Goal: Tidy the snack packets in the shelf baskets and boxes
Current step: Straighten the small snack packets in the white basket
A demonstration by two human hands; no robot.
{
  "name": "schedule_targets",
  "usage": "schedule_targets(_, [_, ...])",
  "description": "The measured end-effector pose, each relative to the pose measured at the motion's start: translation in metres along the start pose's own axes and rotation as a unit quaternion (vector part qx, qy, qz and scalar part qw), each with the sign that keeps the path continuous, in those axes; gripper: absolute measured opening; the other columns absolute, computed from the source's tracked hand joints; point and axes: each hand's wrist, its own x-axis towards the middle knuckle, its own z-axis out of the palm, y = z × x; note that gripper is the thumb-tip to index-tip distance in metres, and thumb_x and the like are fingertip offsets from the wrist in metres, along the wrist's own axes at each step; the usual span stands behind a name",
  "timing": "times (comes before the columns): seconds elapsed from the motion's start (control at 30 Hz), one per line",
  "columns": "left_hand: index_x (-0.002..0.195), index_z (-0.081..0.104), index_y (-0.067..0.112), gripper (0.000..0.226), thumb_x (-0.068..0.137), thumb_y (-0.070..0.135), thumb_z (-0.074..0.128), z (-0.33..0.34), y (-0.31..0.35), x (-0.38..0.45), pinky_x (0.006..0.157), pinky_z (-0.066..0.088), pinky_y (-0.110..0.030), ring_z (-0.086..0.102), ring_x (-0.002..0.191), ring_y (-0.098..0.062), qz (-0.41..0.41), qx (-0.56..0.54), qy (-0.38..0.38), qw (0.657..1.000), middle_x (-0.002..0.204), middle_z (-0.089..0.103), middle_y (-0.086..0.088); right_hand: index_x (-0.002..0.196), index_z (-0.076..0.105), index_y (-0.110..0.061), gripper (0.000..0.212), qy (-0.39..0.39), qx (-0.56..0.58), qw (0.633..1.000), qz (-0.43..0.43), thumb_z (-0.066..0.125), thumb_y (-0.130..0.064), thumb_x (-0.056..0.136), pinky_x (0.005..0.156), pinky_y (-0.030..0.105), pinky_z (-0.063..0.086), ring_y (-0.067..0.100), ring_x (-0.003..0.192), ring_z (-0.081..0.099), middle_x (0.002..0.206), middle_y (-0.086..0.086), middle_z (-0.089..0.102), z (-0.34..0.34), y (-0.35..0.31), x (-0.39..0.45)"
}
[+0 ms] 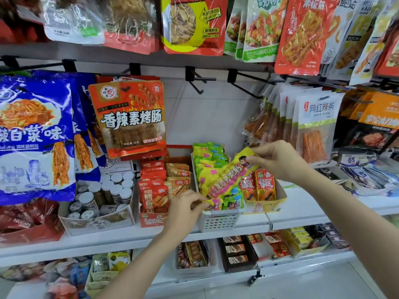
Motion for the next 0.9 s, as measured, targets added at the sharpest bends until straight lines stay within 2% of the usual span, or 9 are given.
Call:
schedule_targets(0.03, [0.093,0.077,0.012,0.009,0.085,0.016,0.074,-0.001,0.000,0.000,0.061,0.040,-0.010,0.054,0.065,0.002,0.001,-0.003,0.000,1.000,0.087,0.063,0.004,0.078,0.077,-0.036,0.009,-0.019,-0.019,1.000,0.004,0.071,-0.035,0.084,0.061,0.029,0.053,0.003,0.057,0.061,0.068,-0.007,0.073,0.005,0.000,0.001])
schedule_targets(0.13, [0.093,0.077,0.011,0.010,0.085,0.014,0.075,-0.004,-0.002,0.003,0.068,0.038,-0.005,0.054,0.075,-0.001,0.005,0.008,0.006,1.000,0.091,0.060,0.006,0.087,0.079,-0.016,0.023,-0.055,-0.070,0.995,-0.035,0.072,-0.038,0.082,0.062,0.021,0.046,-0.001,0.057,0.052,0.073,-0.007,0.069,0.027,-0.005,0.005])
schedule_targets(0.33, [0.086,0.077,0.012,0.005,0.082,0.012,0.077,-0.003,-0.005,0.005,0.085,0.030,0.001,0.050,0.105,-0.010,0.030,0.014,0.022,0.999,0.115,0.050,0.003,0.099,0.078,-0.018,0.032,-0.055,-0.104,0.993,-0.022,0.082,-0.037,0.074,0.082,0.029,0.051,0.015,0.087,0.067,0.099,0.001,0.076,0.081,-0.020,0.009])
schedule_targets(0.47, [0.083,0.074,0.014,0.004,0.082,0.011,0.076,-0.002,-0.008,0.007,0.092,0.031,-0.001,0.053,0.115,-0.009,0.053,-0.005,0.020,0.998,0.130,0.051,0.005,0.090,0.080,-0.018,0.021,-0.074,-0.072,0.995,-0.012,0.081,-0.033,0.076,0.075,0.020,0.051,0.002,0.070,0.059,0.087,-0.001,0.076,0.088,-0.013,0.010])
schedule_targets(0.57, [0.083,0.072,0.012,0.004,0.084,0.009,0.075,0.000,-0.011,0.008,0.094,0.033,-0.003,0.054,0.117,-0.004,0.076,-0.011,0.018,0.997,0.136,0.053,0.006,0.089,0.080,-0.017,0.011,-0.076,-0.038,0.996,-0.005,0.076,-0.025,0.083,0.077,0.019,0.052,0.002,0.073,0.065,0.085,-0.002,0.077,0.087,-0.007,0.005])
schedule_targets(0.63, [0.084,0.071,0.010,0.004,0.085,0.007,0.073,0.003,-0.012,0.008,0.094,0.035,-0.004,0.054,0.114,0.002,0.089,-0.005,0.022,0.996,0.135,0.054,0.006,0.091,0.080,-0.016,0.012,-0.109,-0.056,0.992,-0.006,0.074,-0.025,0.085,0.085,0.022,0.051,0.006,0.079,0.068,0.088,-0.002,0.077,0.095,-0.008,0.000])
schedule_targets(0.73, [0.084,0.068,0.008,0.005,0.086,0.004,0.071,0.007,-0.013,0.007,0.088,0.046,-0.016,0.063,0.098,-0.006,0.104,-0.009,0.010,0.994,0.124,0.061,0.004,0.095,0.079,-0.017,0.015,-0.159,-0.080,0.984,0.003,0.070,-0.028,0.088,0.092,0.025,0.050,0.008,0.083,0.069,0.093,-0.003,0.077,0.102,-0.008,-0.003])
schedule_targets(0.83, [0.086,0.069,0.009,0.007,0.086,0.002,0.070,0.007,-0.016,0.004,0.078,0.050,-0.016,0.064,0.090,-0.002,0.107,-0.042,0.005,0.993,0.101,0.065,0.008,0.093,0.079,-0.017,0.018,-0.112,0.005,0.992,0.053,0.068,-0.031,0.090,0.079,0.021,0.057,0.000,0.075,0.069,0.087,-0.006,0.076,0.086,0.003,0.005])
schedule_targets(0.9, [0.089,0.070,0.014,0.010,0.087,0.004,0.070,0.007,-0.018,0.004,0.078,0.047,-0.010,0.063,0.091,0.001,0.095,-0.054,0.000,0.994,0.096,0.064,0.015,0.094,0.080,-0.019,0.014,-0.070,-0.016,0.997,0.039,0.071,-0.028,0.088,0.071,0.007,0.050,-0.006,0.072,0.064,0.090,-0.007,0.076,0.076,0.009,0.010])
